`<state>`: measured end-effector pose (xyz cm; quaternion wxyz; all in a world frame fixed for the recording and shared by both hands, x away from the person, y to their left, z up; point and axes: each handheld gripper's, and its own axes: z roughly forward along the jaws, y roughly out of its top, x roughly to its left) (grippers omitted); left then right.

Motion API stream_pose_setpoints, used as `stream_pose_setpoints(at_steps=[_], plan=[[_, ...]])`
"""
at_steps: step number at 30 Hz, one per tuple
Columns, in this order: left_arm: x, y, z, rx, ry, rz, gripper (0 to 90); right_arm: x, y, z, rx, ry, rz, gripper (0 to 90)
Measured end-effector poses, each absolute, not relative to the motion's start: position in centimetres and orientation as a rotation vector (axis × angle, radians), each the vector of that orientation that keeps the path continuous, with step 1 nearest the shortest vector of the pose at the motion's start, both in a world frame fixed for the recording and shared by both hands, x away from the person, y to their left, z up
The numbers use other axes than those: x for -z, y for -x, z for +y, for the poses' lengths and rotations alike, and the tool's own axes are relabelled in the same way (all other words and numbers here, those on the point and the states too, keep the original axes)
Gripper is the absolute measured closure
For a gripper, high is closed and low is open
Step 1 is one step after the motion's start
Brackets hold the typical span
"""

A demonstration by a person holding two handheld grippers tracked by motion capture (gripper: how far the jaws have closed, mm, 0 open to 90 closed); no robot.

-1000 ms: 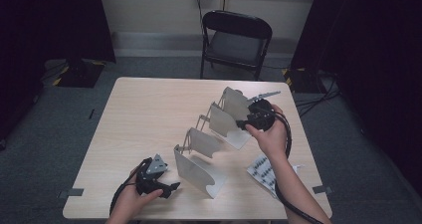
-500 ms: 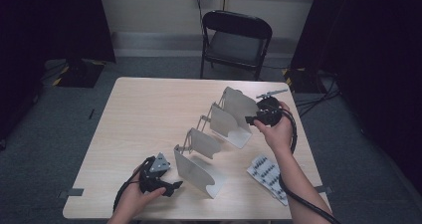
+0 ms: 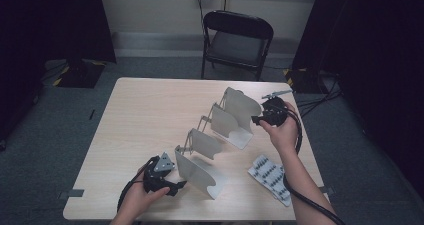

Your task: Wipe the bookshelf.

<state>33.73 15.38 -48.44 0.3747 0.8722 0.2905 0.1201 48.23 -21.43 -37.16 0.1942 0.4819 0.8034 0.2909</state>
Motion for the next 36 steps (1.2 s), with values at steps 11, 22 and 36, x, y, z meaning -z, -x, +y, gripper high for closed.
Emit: stream_pose_setpoints(at_steps=[11,22,36], plan=[[48.1,-33.7,14.5,-0.298,-2.212,0.748,27.0,37.1,-48.1,-21.0,-0.904,-1.374,2.274,69.9],[47.9,-33.6,13.1,-0.302,-2.208,0.734,28.0,37.0,-47.2,-19.9,-0.895,-1.316,2.311,77.5],[48.2,-33.5,11.8,-0.287,-2.186,0.726,29.1,37.3,-46.9,-19.7,-0.923,-1.294,2.301,73.6]])
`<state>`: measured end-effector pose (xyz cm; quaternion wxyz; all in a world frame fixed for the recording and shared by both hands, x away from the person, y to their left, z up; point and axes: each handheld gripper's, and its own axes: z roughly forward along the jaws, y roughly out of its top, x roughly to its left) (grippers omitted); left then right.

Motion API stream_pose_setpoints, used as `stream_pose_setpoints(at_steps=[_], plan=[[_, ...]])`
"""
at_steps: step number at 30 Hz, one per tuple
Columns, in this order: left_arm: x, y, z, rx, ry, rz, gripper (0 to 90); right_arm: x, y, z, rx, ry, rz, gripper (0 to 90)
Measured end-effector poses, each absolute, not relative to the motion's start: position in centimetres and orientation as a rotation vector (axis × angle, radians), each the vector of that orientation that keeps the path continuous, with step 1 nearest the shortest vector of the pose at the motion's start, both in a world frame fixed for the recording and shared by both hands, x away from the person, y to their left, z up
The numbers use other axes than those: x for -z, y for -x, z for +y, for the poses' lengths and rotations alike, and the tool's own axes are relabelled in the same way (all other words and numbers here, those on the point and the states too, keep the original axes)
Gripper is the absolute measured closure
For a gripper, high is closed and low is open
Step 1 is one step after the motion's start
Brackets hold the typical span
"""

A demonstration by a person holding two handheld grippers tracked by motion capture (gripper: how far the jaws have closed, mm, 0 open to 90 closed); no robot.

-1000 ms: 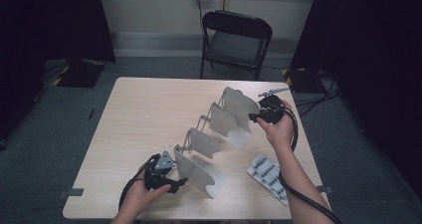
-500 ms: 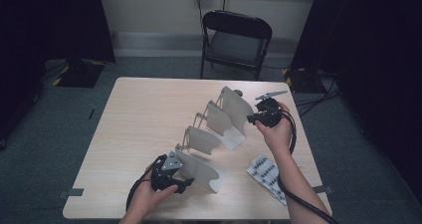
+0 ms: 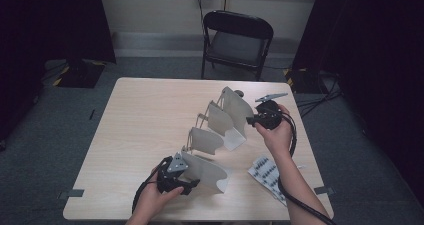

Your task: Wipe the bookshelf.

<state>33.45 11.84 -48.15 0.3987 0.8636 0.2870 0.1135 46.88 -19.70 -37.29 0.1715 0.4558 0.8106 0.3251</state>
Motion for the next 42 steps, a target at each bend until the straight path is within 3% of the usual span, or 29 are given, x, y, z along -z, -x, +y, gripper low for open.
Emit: stream_pose_setpoints(at_steps=[8,16,26,42], plan=[[47.6,-33.3,13.4,-0.32,-2.219,0.738,25.5,37.8,-46.5,-20.9,-0.965,-1.312,2.274,60.5],[47.9,-32.9,14.7,-0.308,-2.232,0.754,24.2,39.1,-43.7,-22.9,-0.979,-1.272,2.328,48.1],[48.2,-32.4,15.4,-0.305,-2.246,0.764,23.8,41.2,-39.6,-24.1,-0.914,-1.179,2.447,42.7],[48.7,-32.3,16.0,-0.319,-2.256,0.806,23.3,44.4,-36.7,-24.8,-0.794,-1.127,2.51,39.9]])
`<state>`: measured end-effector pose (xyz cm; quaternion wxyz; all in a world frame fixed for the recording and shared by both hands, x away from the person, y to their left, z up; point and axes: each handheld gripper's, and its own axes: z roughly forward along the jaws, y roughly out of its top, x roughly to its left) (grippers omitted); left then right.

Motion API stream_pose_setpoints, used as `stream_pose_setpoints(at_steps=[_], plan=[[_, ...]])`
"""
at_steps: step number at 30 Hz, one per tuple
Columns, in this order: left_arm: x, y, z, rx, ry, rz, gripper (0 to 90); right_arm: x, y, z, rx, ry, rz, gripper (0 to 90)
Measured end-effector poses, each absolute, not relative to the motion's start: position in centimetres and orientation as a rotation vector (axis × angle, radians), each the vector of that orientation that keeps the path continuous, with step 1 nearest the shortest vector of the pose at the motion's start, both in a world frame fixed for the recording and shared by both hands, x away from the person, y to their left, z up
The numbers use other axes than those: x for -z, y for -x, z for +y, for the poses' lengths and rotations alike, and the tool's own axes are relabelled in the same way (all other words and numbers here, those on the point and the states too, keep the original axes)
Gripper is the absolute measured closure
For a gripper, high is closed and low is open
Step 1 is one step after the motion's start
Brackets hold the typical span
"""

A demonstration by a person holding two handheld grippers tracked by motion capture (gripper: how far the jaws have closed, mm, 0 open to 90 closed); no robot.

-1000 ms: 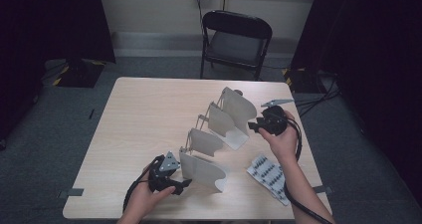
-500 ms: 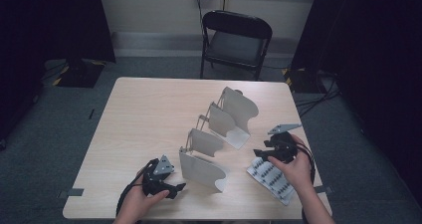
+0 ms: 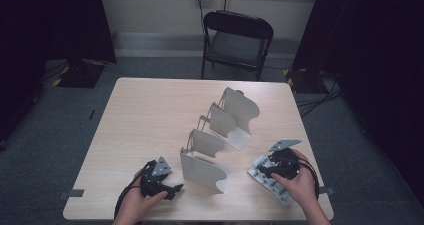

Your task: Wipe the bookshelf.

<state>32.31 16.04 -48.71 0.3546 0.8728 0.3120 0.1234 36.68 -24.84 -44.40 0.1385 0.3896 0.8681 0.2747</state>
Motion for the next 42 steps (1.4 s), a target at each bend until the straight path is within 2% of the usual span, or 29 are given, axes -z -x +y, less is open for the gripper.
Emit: stream_pose_setpoints(at_steps=[11,13,16,22,24,32,42], plan=[[49.0,-32.3,15.9,-0.31,-2.257,0.815,23.3,46.8,-36.6,-24.2,-0.698,-1.133,2.533,40.4],[48.9,-32.4,16.0,-0.315,-2.262,0.809,23.3,46.8,-36.8,-24.0,-0.666,-1.122,2.52,44.5],[48.8,-32.3,16.0,-0.316,-2.264,0.807,23.3,46.8,-36.8,-23.8,-0.637,-1.115,2.501,56.1],[48.9,-32.2,16.2,-0.312,-2.259,0.82,23.3,46.9,-36.9,-24.3,-0.648,-1.138,2.456,71.4],[48.9,-32.2,16.3,-0.318,-2.266,0.823,23.3,47.0,-36.9,-24.5,-0.664,-1.156,2.442,74.0],[48.7,-32.2,16.5,-0.319,-2.256,0.82,23.3,45.9,-37.5,-24.7,-0.726,-1.232,2.444,76.6],[48.0,-32.2,16.7,-0.308,-2.257,0.813,23.3,40.5,-38.3,-22.5,-0.865,-1.181,2.431,76.6]])
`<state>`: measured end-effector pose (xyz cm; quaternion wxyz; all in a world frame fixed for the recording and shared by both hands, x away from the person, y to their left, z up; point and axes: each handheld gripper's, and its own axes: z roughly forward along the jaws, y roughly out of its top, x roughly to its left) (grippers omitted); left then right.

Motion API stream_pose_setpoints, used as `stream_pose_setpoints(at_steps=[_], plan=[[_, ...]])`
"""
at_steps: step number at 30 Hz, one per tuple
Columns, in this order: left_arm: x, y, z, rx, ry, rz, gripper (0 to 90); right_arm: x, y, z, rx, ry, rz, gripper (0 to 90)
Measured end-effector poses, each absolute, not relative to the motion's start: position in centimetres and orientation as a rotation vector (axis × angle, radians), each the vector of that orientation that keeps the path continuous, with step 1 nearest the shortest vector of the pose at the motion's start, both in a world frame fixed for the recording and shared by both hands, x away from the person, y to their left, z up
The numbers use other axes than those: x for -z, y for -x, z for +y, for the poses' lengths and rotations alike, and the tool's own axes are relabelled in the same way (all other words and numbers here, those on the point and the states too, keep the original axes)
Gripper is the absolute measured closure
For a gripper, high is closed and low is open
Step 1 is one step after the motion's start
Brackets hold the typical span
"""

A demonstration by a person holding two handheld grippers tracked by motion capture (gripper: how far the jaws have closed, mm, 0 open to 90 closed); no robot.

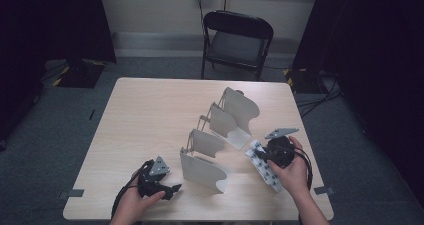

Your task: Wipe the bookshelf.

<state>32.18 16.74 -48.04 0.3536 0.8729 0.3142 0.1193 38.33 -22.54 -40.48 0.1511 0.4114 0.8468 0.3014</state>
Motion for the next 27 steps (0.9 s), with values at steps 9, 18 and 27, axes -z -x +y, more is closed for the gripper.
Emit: stream_pose_setpoints(at_steps=[9,18,27], plan=[[45.6,-32.3,17.3,-0.298,-2.253,0.811,23.7,34.6,-39.3,-19.1,-0.907,-1.067,2.416,76.4],[42.9,-33.0,17.1,-0.32,-2.262,0.788,23.6,31.1,-40.4,-16.6,-0.976,-1.038,2.41,76.2],[45.6,-32.3,17.0,-0.3,-2.269,0.794,23.5,28.9,-41.1,-12.0,-0.978,-0.934,2.458,76.0]])
